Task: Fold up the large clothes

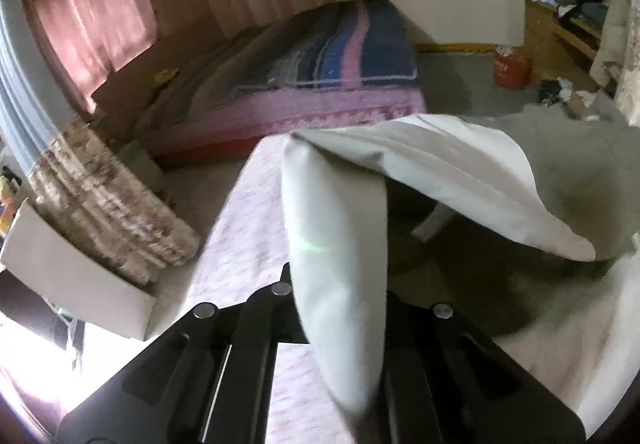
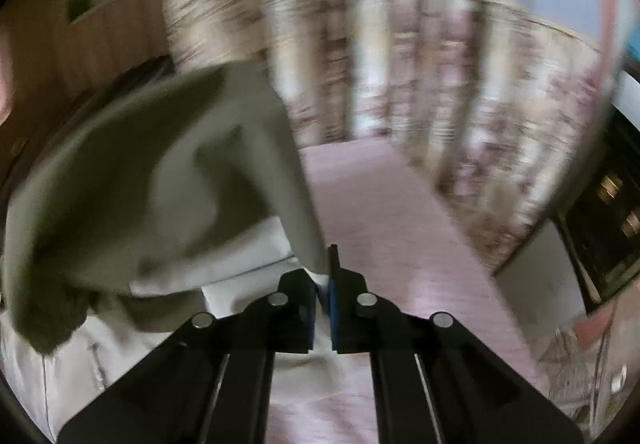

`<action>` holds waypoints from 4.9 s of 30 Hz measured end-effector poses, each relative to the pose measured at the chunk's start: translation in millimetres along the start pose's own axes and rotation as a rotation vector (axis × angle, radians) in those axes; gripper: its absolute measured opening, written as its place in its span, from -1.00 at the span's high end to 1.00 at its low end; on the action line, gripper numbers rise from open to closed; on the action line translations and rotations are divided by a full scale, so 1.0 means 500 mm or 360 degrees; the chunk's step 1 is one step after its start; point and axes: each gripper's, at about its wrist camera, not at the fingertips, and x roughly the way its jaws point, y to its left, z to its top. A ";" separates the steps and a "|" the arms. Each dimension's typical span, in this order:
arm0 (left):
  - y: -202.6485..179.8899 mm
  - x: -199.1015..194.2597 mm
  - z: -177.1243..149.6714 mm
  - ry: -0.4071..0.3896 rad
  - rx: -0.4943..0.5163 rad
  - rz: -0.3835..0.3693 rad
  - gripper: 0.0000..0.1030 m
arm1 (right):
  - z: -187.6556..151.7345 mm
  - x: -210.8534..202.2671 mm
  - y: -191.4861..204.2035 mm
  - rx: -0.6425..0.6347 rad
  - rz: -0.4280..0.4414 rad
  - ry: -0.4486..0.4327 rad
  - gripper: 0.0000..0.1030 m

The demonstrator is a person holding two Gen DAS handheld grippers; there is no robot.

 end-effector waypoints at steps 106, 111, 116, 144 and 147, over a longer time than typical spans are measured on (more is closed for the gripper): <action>0.013 -0.108 -0.055 -0.0114 0.0031 -0.0222 -0.93 | -0.192 -0.189 0.519 -0.1104 0.0051 -0.0290 0.86; -0.079 -0.086 -0.054 -0.0061 0.0138 -0.0329 -0.93 | -0.208 -0.121 0.385 -0.0990 -0.0137 -0.0019 0.84; -0.184 -0.021 -0.052 0.0143 0.0201 -0.0485 -0.88 | -0.210 -0.102 0.341 -0.0804 0.0075 0.0075 0.75; -0.099 -0.029 -0.059 -0.0016 0.0272 -0.0251 -0.57 | -0.206 -0.127 0.408 -0.0739 0.0534 0.0049 0.34; -0.091 -0.086 -0.067 -0.0043 0.0191 -0.0391 -0.59 | -0.206 -0.159 0.409 -0.0675 0.0662 0.0005 0.34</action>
